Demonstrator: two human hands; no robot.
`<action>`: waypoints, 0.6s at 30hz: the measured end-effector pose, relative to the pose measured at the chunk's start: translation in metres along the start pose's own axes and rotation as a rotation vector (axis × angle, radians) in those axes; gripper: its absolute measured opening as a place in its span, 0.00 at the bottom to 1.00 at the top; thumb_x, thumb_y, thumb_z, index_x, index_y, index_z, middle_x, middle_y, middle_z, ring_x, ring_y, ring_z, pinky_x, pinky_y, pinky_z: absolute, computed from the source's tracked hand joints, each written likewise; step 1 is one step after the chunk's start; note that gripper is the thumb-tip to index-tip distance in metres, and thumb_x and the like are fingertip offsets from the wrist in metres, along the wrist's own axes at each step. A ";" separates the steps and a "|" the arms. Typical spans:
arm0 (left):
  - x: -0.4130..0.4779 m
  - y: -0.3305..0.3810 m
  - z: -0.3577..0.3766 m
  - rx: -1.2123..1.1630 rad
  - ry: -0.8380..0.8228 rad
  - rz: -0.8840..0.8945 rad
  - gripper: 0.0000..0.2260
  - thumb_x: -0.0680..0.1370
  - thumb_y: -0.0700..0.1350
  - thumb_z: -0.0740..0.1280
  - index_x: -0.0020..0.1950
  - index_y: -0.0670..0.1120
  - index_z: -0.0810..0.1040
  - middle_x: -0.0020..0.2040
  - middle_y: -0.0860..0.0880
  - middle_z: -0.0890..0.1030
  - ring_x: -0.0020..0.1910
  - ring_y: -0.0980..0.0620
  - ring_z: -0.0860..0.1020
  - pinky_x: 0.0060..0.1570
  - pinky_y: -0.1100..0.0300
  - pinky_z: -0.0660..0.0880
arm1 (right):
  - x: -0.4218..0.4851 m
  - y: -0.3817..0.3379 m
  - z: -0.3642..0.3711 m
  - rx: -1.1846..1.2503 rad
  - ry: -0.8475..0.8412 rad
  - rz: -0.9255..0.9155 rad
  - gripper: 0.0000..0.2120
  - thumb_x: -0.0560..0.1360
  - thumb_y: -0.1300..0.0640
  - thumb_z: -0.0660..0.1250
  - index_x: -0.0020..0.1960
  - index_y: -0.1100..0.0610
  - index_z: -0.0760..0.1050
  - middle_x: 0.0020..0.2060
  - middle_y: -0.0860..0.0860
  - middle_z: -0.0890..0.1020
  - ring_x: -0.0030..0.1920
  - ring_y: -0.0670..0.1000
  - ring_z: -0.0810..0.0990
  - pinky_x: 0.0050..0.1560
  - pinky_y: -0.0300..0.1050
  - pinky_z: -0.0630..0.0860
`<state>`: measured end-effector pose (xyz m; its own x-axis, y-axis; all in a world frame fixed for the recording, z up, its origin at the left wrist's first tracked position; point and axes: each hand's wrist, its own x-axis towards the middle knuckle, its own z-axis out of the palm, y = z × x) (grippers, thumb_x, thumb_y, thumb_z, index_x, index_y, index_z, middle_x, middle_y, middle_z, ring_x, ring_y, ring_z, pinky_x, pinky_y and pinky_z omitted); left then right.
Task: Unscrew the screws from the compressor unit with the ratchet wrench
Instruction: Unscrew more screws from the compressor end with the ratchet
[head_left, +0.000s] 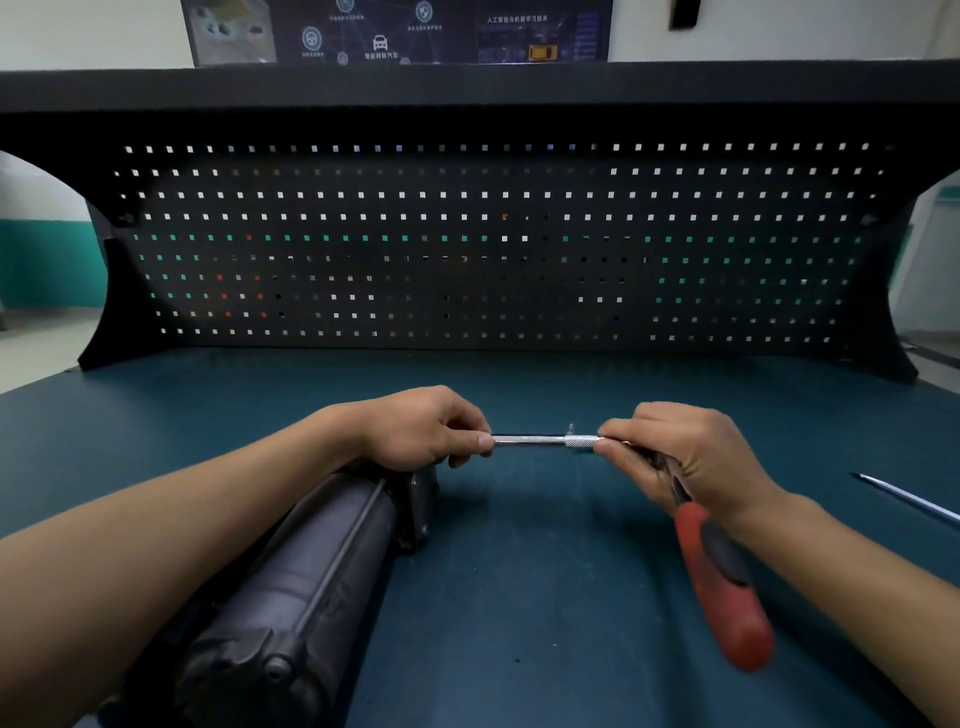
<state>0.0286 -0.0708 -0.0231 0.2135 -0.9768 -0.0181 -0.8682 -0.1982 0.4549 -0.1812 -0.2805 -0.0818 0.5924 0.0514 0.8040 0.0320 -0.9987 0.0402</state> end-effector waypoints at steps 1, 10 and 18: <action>-0.001 0.000 0.000 -0.008 0.017 0.010 0.09 0.82 0.51 0.64 0.45 0.54 0.80 0.33 0.58 0.78 0.30 0.61 0.70 0.34 0.70 0.67 | 0.001 -0.002 -0.001 0.001 0.004 0.032 0.13 0.79 0.42 0.64 0.45 0.47 0.83 0.29 0.42 0.69 0.30 0.44 0.68 0.28 0.46 0.71; -0.003 0.001 -0.001 -0.011 0.051 0.011 0.10 0.81 0.51 0.67 0.40 0.53 0.82 0.30 0.59 0.77 0.27 0.61 0.67 0.31 0.70 0.66 | 0.007 -0.015 -0.005 0.298 -0.285 0.532 0.27 0.77 0.37 0.62 0.35 0.60 0.75 0.25 0.52 0.66 0.28 0.50 0.65 0.31 0.46 0.64; -0.003 0.003 -0.001 -0.042 0.058 0.038 0.15 0.80 0.50 0.69 0.33 0.57 0.80 0.27 0.60 0.74 0.26 0.61 0.67 0.30 0.72 0.64 | 0.022 -0.027 -0.009 0.896 -0.430 1.321 0.25 0.77 0.38 0.65 0.30 0.55 0.79 0.21 0.51 0.66 0.20 0.48 0.57 0.23 0.36 0.53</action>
<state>0.0261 -0.0684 -0.0212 0.2074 -0.9769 0.0510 -0.8570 -0.1563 0.4910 -0.1762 -0.2525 -0.0603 0.7460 -0.6297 -0.2167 -0.3090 -0.0390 -0.9503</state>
